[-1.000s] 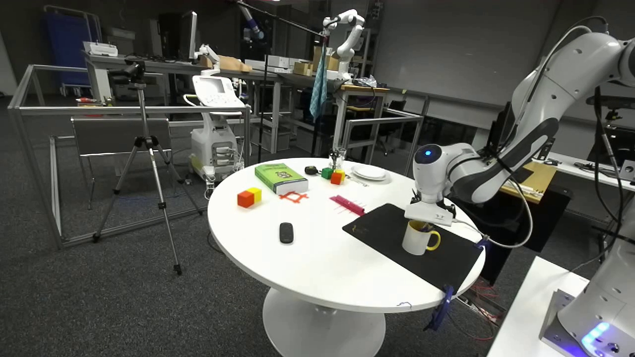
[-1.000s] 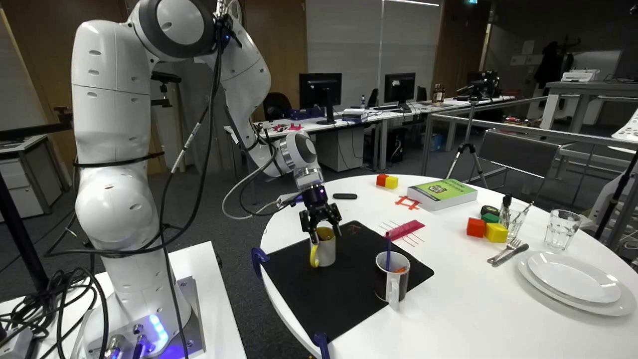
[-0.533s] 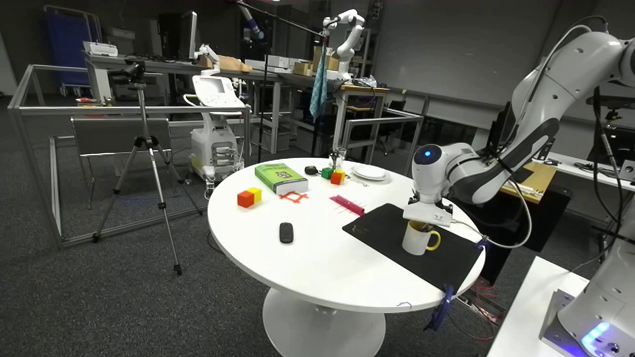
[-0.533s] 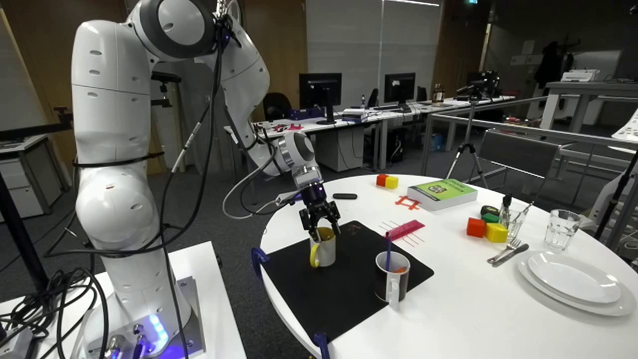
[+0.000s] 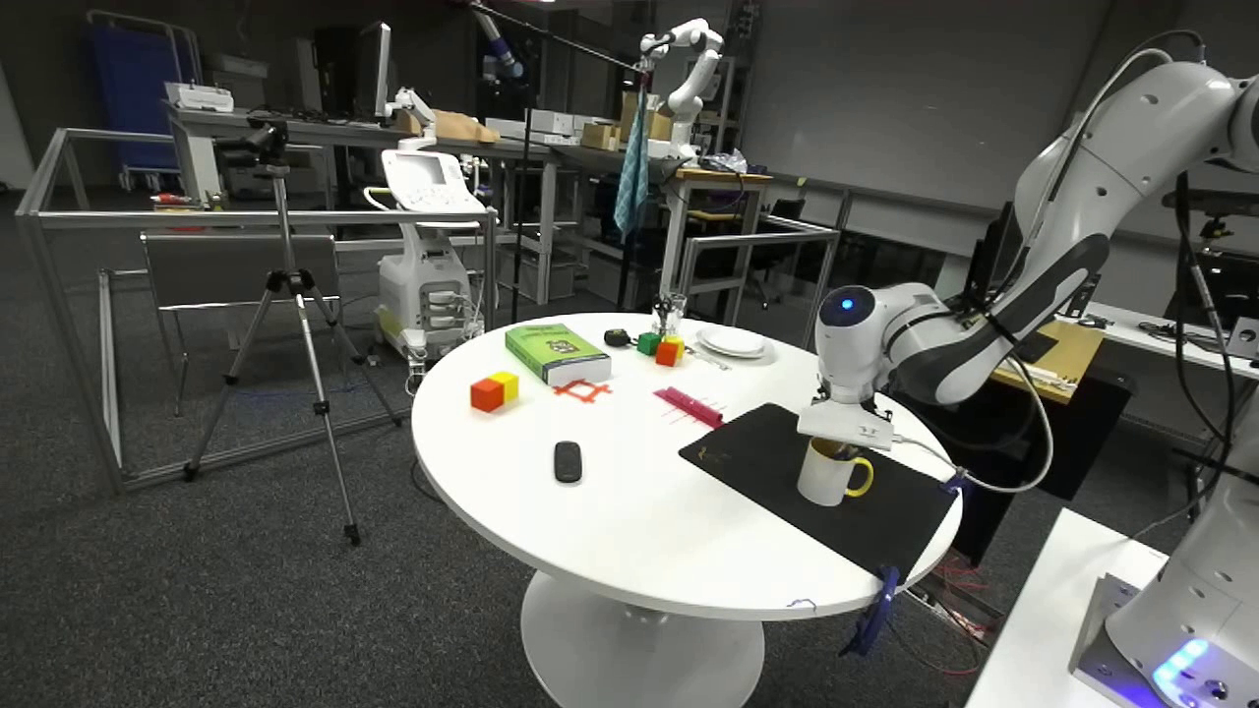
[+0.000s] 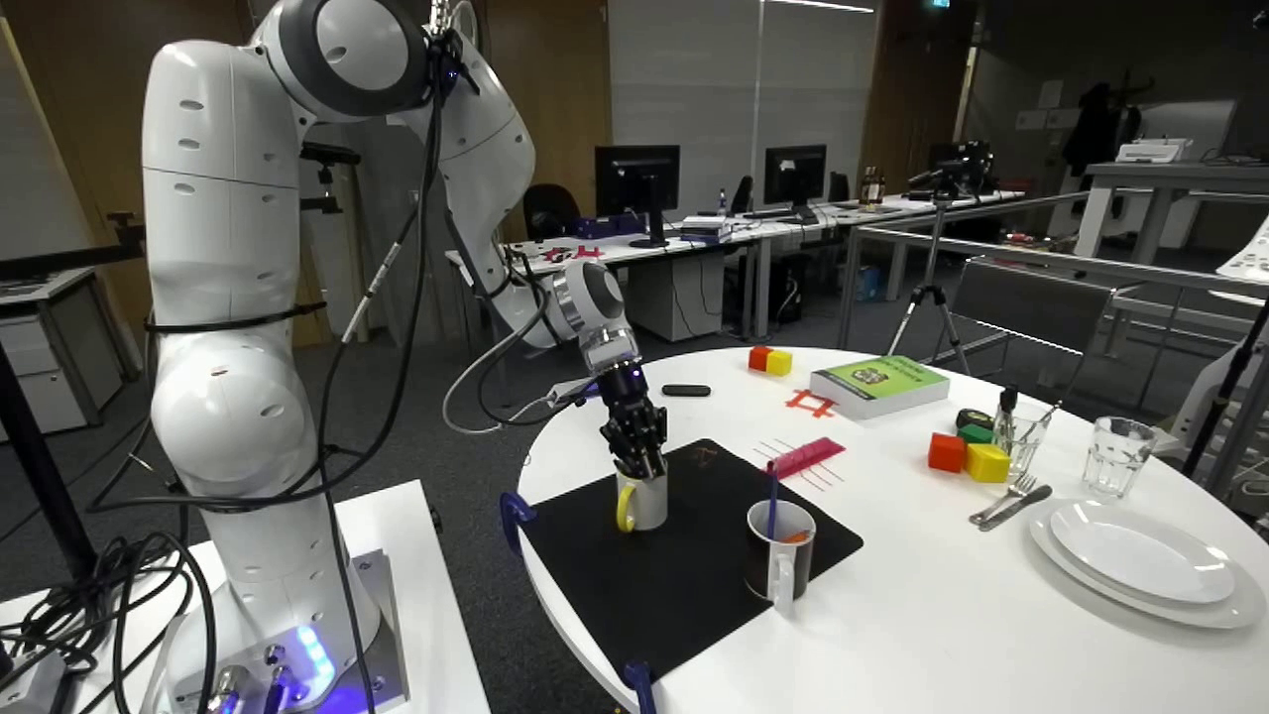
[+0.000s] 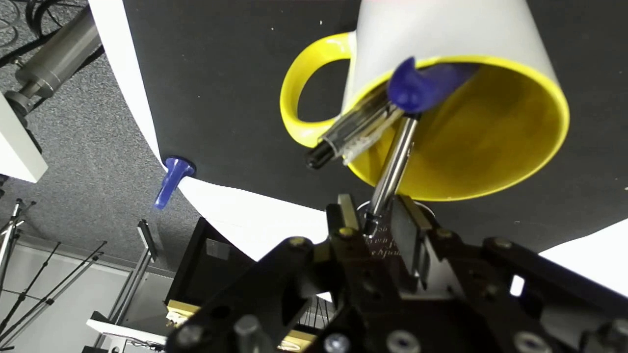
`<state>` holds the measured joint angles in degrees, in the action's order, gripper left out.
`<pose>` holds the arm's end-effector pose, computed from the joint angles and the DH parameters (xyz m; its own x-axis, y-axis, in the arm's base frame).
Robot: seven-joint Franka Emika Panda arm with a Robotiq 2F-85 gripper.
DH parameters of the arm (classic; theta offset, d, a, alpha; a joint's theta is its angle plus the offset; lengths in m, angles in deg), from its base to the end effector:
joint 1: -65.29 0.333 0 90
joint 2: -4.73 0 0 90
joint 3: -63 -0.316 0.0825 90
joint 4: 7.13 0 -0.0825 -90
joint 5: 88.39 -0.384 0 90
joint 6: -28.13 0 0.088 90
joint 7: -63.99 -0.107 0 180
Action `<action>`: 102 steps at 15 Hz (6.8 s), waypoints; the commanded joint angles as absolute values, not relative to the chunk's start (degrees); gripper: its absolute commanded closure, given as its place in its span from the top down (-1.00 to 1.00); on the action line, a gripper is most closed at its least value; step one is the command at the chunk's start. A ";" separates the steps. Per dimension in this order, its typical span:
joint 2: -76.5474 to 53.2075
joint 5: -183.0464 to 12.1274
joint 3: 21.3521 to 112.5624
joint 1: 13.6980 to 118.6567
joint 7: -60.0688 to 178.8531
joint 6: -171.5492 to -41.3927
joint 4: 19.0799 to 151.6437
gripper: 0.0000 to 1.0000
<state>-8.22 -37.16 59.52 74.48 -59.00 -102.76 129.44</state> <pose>0.4661 0.0872 0.2083 0.3349 -0.7560 0.5623 -0.9408 -0.3014 0.1551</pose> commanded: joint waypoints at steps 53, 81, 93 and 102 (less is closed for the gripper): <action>-14.55 -2.85 62.97 65.97 -61.99 -89.92 114.01 -0.95; -2.46 -9.75 59.79 66.38 -58.19 -96.35 123.67 1.00; 8.79 -25.08 58.87 68.85 -40.73 -116.21 137.00 1.00; 6.22 -20.64 57.73 70.55 -37.77 -122.61 138.48 1.00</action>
<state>5.68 -23.29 57.63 70.62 -40.48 -118.89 137.24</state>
